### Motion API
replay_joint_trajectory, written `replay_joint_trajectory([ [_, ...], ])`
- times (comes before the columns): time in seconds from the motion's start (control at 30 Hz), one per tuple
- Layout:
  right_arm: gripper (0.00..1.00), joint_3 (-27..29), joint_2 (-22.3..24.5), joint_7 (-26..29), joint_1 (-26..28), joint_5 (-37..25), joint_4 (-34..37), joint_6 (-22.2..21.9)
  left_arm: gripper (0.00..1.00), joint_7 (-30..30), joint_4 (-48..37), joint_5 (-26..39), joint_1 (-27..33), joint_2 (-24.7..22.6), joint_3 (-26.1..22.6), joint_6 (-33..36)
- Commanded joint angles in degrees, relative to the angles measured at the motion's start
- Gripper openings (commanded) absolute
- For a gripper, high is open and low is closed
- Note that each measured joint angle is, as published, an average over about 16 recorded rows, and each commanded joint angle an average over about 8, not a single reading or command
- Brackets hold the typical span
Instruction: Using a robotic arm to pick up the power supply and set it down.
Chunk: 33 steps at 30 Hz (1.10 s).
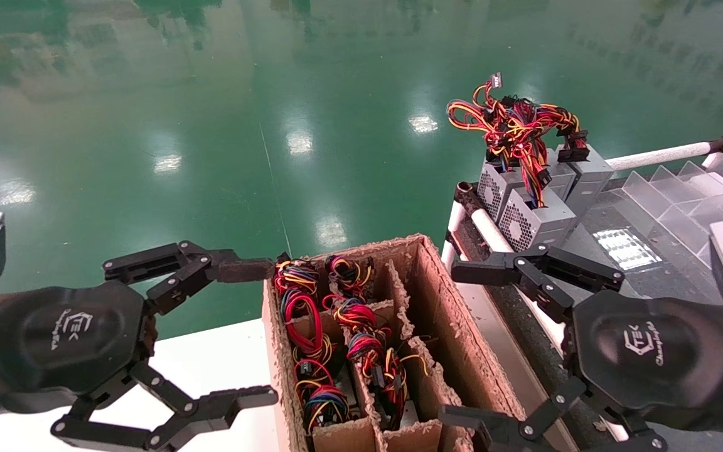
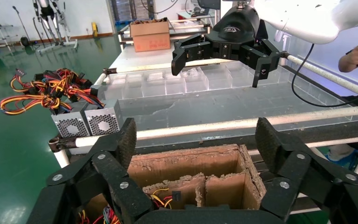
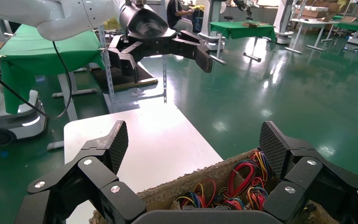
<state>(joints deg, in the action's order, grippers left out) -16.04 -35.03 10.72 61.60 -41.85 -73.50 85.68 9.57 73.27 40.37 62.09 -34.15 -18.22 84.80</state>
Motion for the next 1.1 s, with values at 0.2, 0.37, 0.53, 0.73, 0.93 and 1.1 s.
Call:
replay_joint_trajectory([
  [0.2,1.00,0.0,0.0,0.0,0.0,0.0,0.0,0.0,0.00,0.0,0.0,0.0,0.0,0.0,0.0,0.0],
  [0.37,1.00,0.0,0.0,0.0,0.0,0.0,0.0,0.0,0.00,0.0,0.0,0.0,0.0,0.0,0.0,0.0],
  [0.53,1.00,0.0,0.0,0.0,0.0,0.0,0.0,0.0,0.00,0.0,0.0,0.0,0.0,0.0,0.0,0.0],
  [0.73,1.00,0.0,0.0,0.0,0.0,-0.1,0.1,-0.1,0.00,0.0,0.0,0.0,0.0,0.0,0.0,0.0],
  [0.93,1.00,-0.3,0.0,-0.7,-0.2,-1.5,2.0,-0.8,0.00,0.0,0.0,0.0,0.0,0.0,0.0,0.0],
  [1.1,1.00,-1.2,-1.0,-2.2,0.5,-4.1,5.5,-1.4,0.00,0.0,0.0,0.0,0.0,0.0,0.0,0.0],
])
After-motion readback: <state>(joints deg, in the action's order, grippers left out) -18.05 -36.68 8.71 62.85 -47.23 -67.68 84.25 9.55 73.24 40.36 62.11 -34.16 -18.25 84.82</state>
